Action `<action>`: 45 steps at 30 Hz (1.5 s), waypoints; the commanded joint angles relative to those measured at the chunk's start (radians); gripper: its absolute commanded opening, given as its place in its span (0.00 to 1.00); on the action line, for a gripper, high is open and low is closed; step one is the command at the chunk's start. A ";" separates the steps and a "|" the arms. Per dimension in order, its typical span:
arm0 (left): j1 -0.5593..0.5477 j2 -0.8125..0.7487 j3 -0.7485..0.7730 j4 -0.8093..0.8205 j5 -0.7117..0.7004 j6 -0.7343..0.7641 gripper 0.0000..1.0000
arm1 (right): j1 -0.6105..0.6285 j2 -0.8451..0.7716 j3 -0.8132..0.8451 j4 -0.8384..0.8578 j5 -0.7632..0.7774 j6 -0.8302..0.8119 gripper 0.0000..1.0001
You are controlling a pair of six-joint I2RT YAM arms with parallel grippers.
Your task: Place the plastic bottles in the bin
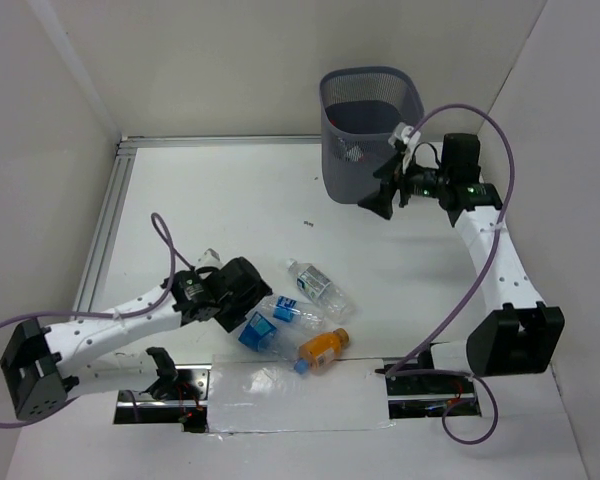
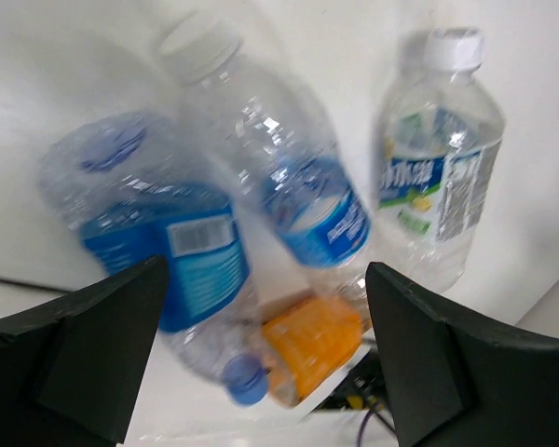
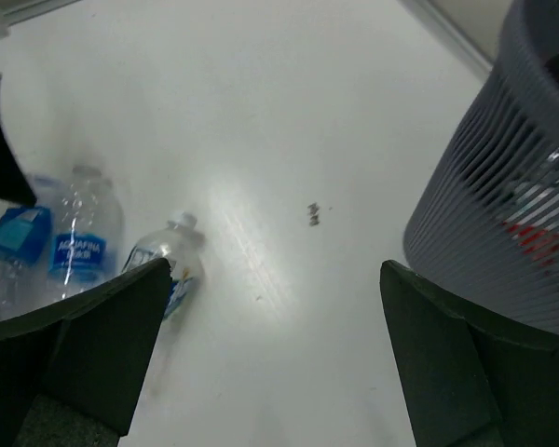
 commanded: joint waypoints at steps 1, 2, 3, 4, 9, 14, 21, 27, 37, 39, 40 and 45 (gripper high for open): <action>0.038 0.091 0.091 0.160 -0.024 0.025 0.99 | 0.000 -0.105 -0.096 -0.069 -0.047 -0.097 1.00; 0.049 0.118 0.108 0.188 -0.024 0.025 0.99 | 0.000 -0.125 -0.136 -0.094 -0.047 -0.097 1.00; 0.049 0.146 0.124 0.200 -0.015 0.025 0.99 | 0.000 -0.142 -0.155 -0.094 -0.047 -0.097 1.00; 0.063 0.201 0.148 0.211 -0.001 0.025 0.99 | -0.014 -0.179 -0.173 -0.094 -0.047 -0.097 1.00; 0.063 0.328 0.194 0.213 0.036 0.025 0.98 | -0.052 -0.269 -0.254 -0.149 -0.070 -0.106 1.00; 0.043 0.364 0.205 0.116 0.102 0.025 0.94 | -0.129 -0.302 -0.264 -0.190 -0.093 -0.158 1.00; 0.021 0.374 0.194 0.041 0.131 -0.004 0.91 | -0.178 -0.293 -0.293 -0.192 -0.139 -0.157 1.00; -0.003 0.512 0.214 0.051 0.166 -0.018 0.88 | -0.178 -0.292 -0.293 -0.201 -0.139 -0.166 1.00; 0.006 0.573 0.302 0.142 0.065 0.048 0.49 | -0.187 -0.302 -0.322 -0.246 -0.130 -0.209 1.00; 0.006 0.519 0.311 0.122 0.023 0.082 0.34 | -0.187 -0.302 -0.322 -0.284 -0.130 -0.249 0.96; -0.005 0.495 0.326 0.096 0.006 0.097 0.30 | -0.196 -0.302 -0.322 -0.295 -0.130 -0.263 0.93; -0.028 0.309 0.386 0.035 -0.134 0.256 0.14 | -0.196 -0.302 -0.344 -0.345 -0.139 -0.324 0.51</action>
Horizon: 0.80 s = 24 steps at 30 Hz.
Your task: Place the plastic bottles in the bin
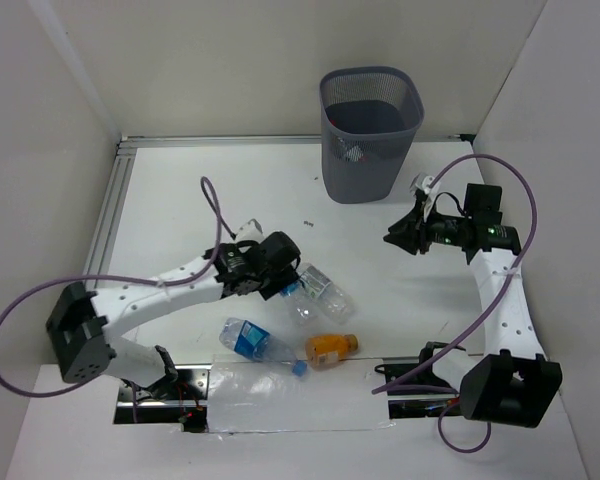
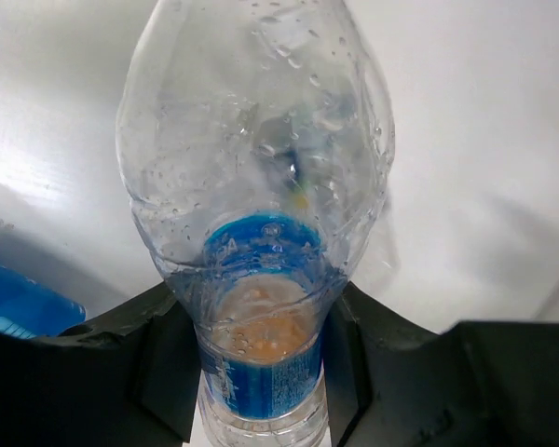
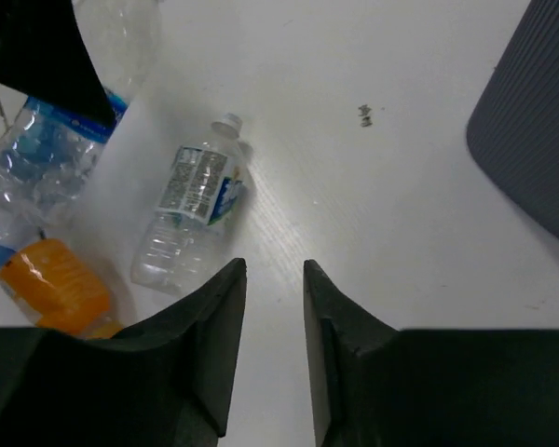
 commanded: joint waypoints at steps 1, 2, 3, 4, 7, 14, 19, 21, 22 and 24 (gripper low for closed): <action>-0.012 -0.158 0.089 -0.043 -0.144 0.201 0.11 | -0.006 -0.015 -0.022 -0.064 -0.027 -0.059 0.34; 0.002 -0.182 0.100 -0.020 -0.145 0.256 0.11 | -0.006 -0.015 -0.036 -0.054 -0.027 -0.059 0.26; 0.002 -0.203 0.109 0.068 -0.145 0.318 0.08 | -0.006 -0.015 -0.036 -0.036 -0.027 -0.059 0.19; 0.014 -0.223 0.109 0.130 -0.154 0.380 0.07 | -0.006 -0.015 -0.050 -0.036 -0.018 -0.046 0.13; 0.068 -0.246 0.132 0.433 -0.107 0.608 0.06 | -0.006 -0.024 -0.083 -0.002 0.022 -0.032 0.02; 0.272 0.115 0.489 0.853 0.194 0.761 0.06 | -0.006 0.040 -0.156 -0.037 0.095 -0.059 0.00; 0.344 0.446 0.945 0.951 0.225 0.746 0.07 | -0.016 -0.060 -0.189 0.053 0.159 -0.059 0.07; 0.364 0.609 1.141 0.951 0.190 0.732 0.10 | -0.006 -0.060 -0.200 0.053 0.172 -0.059 0.10; 0.364 0.654 1.193 0.951 0.176 0.717 0.10 | -0.006 -0.060 -0.200 0.026 0.172 -0.068 0.10; 0.364 0.761 1.296 0.995 0.127 0.720 0.17 | -0.006 -0.060 -0.200 0.016 0.172 -0.078 0.10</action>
